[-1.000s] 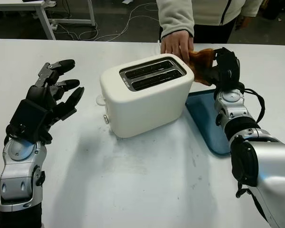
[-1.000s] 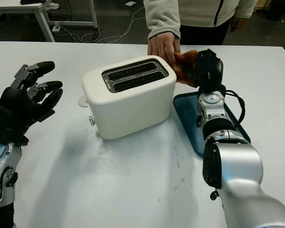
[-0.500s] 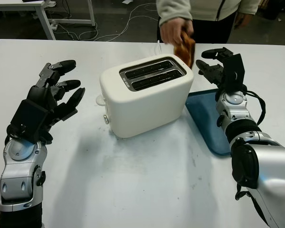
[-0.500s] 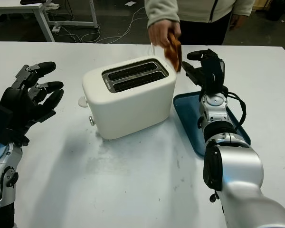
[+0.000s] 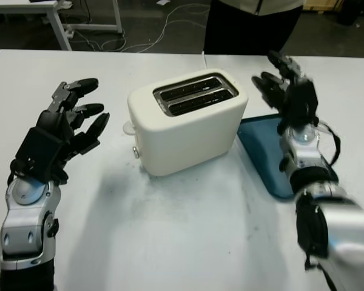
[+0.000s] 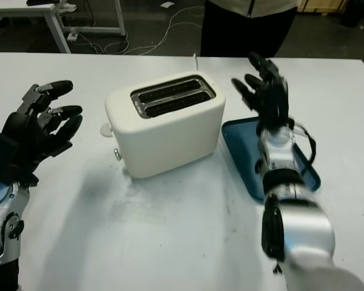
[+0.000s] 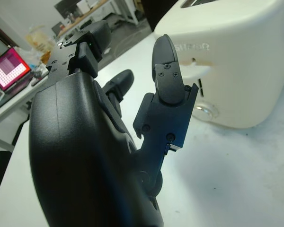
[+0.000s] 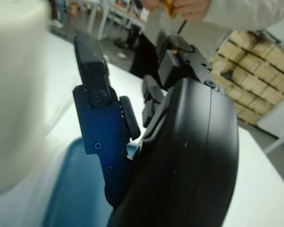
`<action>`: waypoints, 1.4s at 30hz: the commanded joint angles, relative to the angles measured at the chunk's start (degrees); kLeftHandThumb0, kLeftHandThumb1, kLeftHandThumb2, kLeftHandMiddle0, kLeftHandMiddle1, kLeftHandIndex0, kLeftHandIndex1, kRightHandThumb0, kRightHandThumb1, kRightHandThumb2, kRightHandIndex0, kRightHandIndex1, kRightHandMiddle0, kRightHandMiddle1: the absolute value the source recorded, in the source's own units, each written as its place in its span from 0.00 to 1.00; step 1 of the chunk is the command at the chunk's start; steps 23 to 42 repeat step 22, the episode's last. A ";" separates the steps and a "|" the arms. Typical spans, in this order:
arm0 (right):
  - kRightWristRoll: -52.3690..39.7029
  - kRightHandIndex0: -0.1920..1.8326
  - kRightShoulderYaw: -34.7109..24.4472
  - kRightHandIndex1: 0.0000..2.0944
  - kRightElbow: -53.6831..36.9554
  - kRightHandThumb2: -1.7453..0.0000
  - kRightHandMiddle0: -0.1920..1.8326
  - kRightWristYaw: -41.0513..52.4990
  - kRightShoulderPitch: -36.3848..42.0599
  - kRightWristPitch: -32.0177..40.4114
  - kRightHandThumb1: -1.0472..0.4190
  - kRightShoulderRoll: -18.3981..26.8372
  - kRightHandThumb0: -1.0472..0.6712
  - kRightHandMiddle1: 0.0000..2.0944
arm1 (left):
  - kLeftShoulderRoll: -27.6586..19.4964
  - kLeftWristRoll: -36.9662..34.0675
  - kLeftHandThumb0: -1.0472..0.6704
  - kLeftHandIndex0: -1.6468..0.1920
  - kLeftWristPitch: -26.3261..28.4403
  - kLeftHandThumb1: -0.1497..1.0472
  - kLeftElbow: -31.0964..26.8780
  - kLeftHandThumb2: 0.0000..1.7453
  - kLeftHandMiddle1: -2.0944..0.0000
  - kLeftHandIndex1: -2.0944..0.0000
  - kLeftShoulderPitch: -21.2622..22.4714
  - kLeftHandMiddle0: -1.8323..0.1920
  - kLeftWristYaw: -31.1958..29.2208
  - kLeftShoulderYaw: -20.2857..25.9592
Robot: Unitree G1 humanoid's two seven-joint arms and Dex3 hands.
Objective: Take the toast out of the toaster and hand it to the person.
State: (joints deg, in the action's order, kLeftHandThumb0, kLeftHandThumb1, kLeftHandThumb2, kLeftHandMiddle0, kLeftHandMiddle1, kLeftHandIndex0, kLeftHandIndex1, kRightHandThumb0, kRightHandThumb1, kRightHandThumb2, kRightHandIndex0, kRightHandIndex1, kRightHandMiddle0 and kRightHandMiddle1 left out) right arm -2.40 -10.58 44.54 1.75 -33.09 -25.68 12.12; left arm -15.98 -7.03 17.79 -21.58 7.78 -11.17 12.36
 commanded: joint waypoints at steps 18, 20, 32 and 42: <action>2.60 0.22 11.75 0.03 -41.49 0.73 0.24 -1.73 38.17 2.15 0.09 -13.87 0.19 0.01 | 13.83 4.53 0.41 0.90 -26.80 0.89 7.57 0.35 0.75 0.81 -17.51 0.91 8.68 -9.07; 2.79 0.21 11.68 0.03 -42.05 0.73 0.23 -2.13 38.40 2.66 0.09 -13.78 0.19 0.00 | 13.69 2.56 0.47 0.90 -23.59 0.89 6.60 0.39 0.79 0.83 -18.43 0.91 7.34 -9.48; 2.86 0.21 11.76 0.03 -43.04 0.73 0.23 -2.72 38.73 3.78 0.09 -14.11 0.19 0.00 | 13.22 1.84 0.45 0.90 -22.21 0.89 6.16 0.42 0.81 0.84 -18.63 0.91 6.35 -9.67; 2.86 0.21 11.76 0.03 -43.04 0.73 0.23 -2.72 38.73 3.78 0.09 -14.11 0.19 0.00 | 13.22 1.84 0.45 0.90 -22.21 0.89 6.16 0.42 0.81 0.84 -18.63 0.91 6.35 -9.67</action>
